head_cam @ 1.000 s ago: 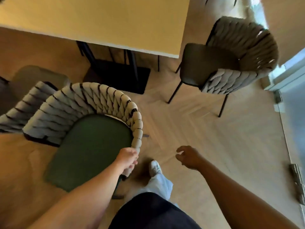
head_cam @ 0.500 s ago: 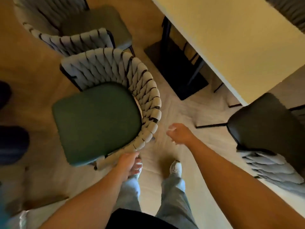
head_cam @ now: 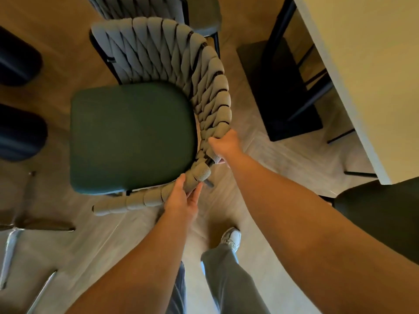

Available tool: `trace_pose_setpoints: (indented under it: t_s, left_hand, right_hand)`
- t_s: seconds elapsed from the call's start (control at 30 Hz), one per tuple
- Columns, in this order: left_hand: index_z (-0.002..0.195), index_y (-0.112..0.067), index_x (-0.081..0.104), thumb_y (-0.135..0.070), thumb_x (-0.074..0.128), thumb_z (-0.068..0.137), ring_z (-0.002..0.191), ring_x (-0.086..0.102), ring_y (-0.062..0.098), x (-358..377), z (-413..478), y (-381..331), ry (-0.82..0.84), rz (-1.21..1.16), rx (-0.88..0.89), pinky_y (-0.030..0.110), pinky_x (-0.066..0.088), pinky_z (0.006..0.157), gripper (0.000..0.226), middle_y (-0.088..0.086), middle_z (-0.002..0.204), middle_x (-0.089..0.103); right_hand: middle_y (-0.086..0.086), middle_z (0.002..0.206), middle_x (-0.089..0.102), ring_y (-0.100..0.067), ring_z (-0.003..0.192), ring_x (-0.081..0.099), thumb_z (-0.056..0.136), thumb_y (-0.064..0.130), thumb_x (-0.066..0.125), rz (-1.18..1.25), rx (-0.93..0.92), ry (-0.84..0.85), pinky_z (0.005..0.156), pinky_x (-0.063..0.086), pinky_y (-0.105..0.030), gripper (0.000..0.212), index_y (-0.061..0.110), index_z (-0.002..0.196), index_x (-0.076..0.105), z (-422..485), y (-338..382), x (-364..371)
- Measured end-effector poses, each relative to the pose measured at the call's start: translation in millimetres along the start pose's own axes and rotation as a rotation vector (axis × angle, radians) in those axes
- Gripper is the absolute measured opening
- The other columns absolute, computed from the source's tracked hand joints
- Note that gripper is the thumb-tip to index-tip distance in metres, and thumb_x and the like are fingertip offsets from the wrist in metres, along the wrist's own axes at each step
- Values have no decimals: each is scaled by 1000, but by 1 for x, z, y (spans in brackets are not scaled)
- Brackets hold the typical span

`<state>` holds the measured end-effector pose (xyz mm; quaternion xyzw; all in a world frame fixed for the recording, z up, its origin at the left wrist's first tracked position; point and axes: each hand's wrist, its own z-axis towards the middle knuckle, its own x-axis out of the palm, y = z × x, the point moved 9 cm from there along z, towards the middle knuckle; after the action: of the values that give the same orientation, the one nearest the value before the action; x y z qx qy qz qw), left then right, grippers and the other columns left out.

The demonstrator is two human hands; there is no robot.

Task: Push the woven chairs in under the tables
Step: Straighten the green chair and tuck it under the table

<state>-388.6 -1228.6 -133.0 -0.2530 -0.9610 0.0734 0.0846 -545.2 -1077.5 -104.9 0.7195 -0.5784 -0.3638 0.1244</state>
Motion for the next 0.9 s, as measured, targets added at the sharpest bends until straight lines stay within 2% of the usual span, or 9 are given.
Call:
trace_pose_setpoints:
  t_s: [0.07, 0.13, 0.23, 0.37, 0.47, 0.57, 0.67, 0.8, 0.9]
  left_hand:
    - [133, -7, 51, -23, 74, 88, 98, 71, 31, -4, -1, 1, -50, 1, -13, 31, 57, 42, 53, 14, 107, 66]
    - [131, -7, 53, -22, 74, 88, 99, 72, 30, -10, -2, 4, -63, 35, -35, 31, 57, 42, 50, 15, 107, 66]
    - [130, -6, 57, -22, 74, 88, 90, 75, 29, -23, -8, 8, -57, 102, -47, 31, 62, 54, 48, 16, 114, 69]
    - [127, -9, 60, -20, 68, 92, 91, 73, 27, -41, -22, 19, -12, 153, -85, 38, 62, 84, 38, 14, 121, 69]
    - [129, -13, 59, -19, 72, 89, 83, 73, 26, -60, -28, 21, -29, 202, -101, 37, 62, 84, 43, 10, 110, 69]
    - [117, -11, 61, -16, 73, 87, 80, 71, 27, -81, -35, 17, -35, 276, -139, 36, 59, 91, 32, 9, 99, 67]
    - [103, -10, 62, -17, 76, 85, 87, 73, 29, -106, -37, 11, -29, 384, -169, 37, 60, 88, 24, 10, 97, 68]
    - [116, -8, 66, -18, 79, 83, 86, 74, 30, -136, -32, -2, -10, 490, -178, 35, 64, 67, 37, 15, 107, 70]
    - [119, -9, 67, -15, 76, 86, 84, 73, 27, -147, -32, -9, 30, 546, -173, 39, 64, 69, 35, 15, 108, 70]
  right_hand:
    - [-3, 85, 52, -34, 88, 63, 84, 23, 71, -11, -3, -40, 75, 63, -53, 43, 11, 123, 56, 0, -3, -1]
    - [-5, 89, 51, -36, 94, 63, 83, 24, 72, -4, 23, -68, 77, 63, -53, 48, 11, 125, 53, -4, -10, -3]
    - [-12, 109, 58, -36, 95, 63, 82, 24, 72, 2, 78, -93, 79, 62, -52, 52, 9, 128, 53, -18, -31, -6]
    - [-13, 115, 58, -34, 97, 62, 81, 23, 74, 42, 145, -170, 81, 62, -53, 57, 9, 131, 52, -42, -65, -12]
    - [-17, 118, 61, -38, 100, 65, 73, 27, 77, 110, 190, -232, 81, 62, -54, 63, 10, 130, 55, -59, -89, -10]
    - [-16, 114, 64, -37, 96, 66, 67, 31, 77, 140, 211, -305, 79, 62, -53, 65, 10, 126, 58, -78, -112, -4]
    - [-14, 113, 63, -34, 97, 65, 71, 30, 75, 178, 254, -387, 83, 62, -50, 59, 10, 125, 59, -107, -134, 4]
    - [-16, 118, 61, -37, 102, 63, 73, 31, 78, 251, 314, -449, 85, 61, -52, 64, 9, 129, 56, -139, -165, 21]
    - [-16, 117, 59, -37, 103, 62, 75, 31, 79, 306, 353, -484, 83, 61, -53, 63, 9, 130, 56, -158, -182, 30]
